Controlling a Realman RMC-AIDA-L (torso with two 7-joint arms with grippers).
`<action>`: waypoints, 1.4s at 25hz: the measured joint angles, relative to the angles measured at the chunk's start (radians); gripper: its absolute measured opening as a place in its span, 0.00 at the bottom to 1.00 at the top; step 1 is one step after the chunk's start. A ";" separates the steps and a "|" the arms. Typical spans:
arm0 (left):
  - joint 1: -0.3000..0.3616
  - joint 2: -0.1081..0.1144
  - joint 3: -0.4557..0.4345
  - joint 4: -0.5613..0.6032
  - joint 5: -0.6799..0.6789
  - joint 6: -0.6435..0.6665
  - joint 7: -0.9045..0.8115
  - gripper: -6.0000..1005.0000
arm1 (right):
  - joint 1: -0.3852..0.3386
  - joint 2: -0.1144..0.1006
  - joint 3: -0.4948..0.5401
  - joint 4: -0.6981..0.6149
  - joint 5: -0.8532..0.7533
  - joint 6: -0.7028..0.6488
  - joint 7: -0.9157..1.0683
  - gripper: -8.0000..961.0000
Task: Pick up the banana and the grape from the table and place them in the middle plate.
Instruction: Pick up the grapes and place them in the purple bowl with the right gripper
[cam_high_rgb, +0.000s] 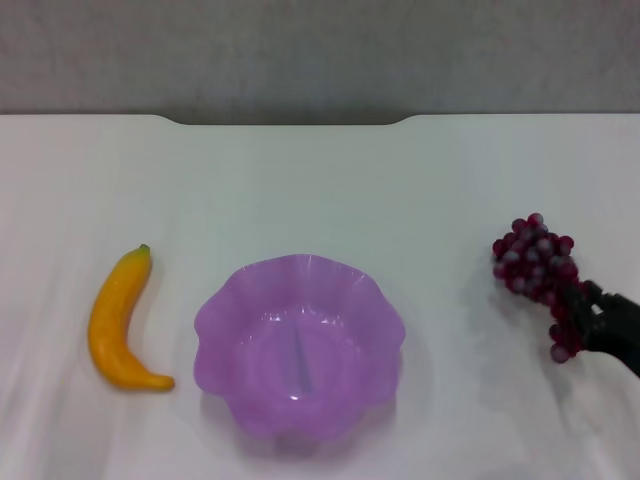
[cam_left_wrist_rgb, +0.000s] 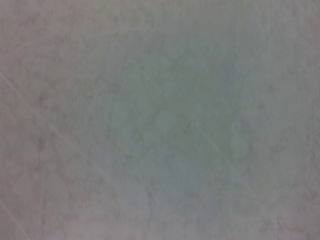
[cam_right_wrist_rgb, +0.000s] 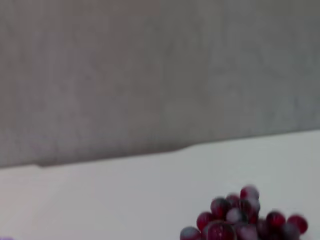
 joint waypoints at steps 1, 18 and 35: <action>0.000 0.000 0.000 0.000 0.000 0.000 0.000 0.89 | -0.001 0.001 0.013 0.008 0.000 -0.024 -0.001 0.26; 0.006 0.000 0.000 0.001 0.000 0.000 0.000 0.89 | 0.055 -0.030 0.082 -0.007 -0.066 -0.400 0.030 0.25; 0.005 0.000 0.000 -0.002 0.000 0.000 0.000 0.89 | 0.246 -0.035 0.083 -0.081 -0.442 -0.396 0.251 0.24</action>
